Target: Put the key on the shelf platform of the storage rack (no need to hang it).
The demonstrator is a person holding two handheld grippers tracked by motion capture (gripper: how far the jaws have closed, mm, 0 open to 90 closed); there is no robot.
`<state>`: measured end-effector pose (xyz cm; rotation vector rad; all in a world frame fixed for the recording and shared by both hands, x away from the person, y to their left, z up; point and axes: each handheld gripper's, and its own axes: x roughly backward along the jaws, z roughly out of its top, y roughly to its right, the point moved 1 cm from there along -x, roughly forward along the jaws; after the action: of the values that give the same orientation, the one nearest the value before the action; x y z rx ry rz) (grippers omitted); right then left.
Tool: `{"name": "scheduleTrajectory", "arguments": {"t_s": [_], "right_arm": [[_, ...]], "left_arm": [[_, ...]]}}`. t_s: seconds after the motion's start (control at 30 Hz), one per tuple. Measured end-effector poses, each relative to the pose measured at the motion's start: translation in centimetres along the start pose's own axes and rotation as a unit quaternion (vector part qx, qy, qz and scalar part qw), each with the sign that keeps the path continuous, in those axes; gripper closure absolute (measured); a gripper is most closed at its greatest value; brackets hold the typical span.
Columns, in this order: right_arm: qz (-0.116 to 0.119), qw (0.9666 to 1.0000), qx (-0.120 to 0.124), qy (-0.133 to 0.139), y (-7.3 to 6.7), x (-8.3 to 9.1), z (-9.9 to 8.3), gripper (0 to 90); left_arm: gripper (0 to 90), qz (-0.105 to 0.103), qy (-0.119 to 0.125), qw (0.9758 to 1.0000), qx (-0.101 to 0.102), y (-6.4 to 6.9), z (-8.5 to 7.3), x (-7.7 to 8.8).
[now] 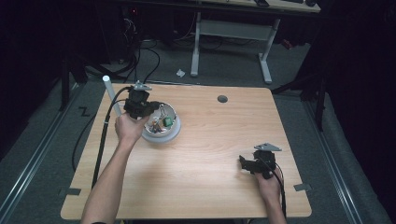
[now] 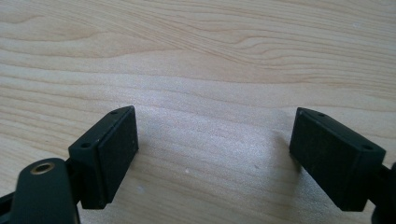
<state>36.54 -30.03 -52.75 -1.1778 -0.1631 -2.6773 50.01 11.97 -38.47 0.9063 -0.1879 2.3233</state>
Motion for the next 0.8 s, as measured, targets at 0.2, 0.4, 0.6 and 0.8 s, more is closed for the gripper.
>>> {"name": "scheduleTrajectory", "arguments": {"t_s": [0.2, 0.4, 0.6, 0.8], "right_arm": [[0.000, 1.0000, 0.000, 0.000, 0.0, 0.0, 0.0, 15.5], [0.000, 1.0000, 0.000, 0.000, 0.0, 0.0, 0.0, 15.5], [0.000, 1.0000, 0.000, 0.000, 0.0, 0.0, 0.0, 15.5], [0.000, 1.0000, 0.000, 0.000, 0.0, 0.0, 0.0, 15.5]], "left_arm": [[87.1, 0.000, -0.004, 1.0000, 0.003, -0.2, -0.5, -0.7], [87.1, 0.004, -0.005, 1.0000, 0.000, -0.3, -0.7, -1.2], [87.1, 0.007, -0.010, 0.9999, -0.001, -0.3, -0.8, -2.1], [87.0, 0.016, -0.024, 0.9996, -0.007, -0.3, -1.1, -3.1]]}}
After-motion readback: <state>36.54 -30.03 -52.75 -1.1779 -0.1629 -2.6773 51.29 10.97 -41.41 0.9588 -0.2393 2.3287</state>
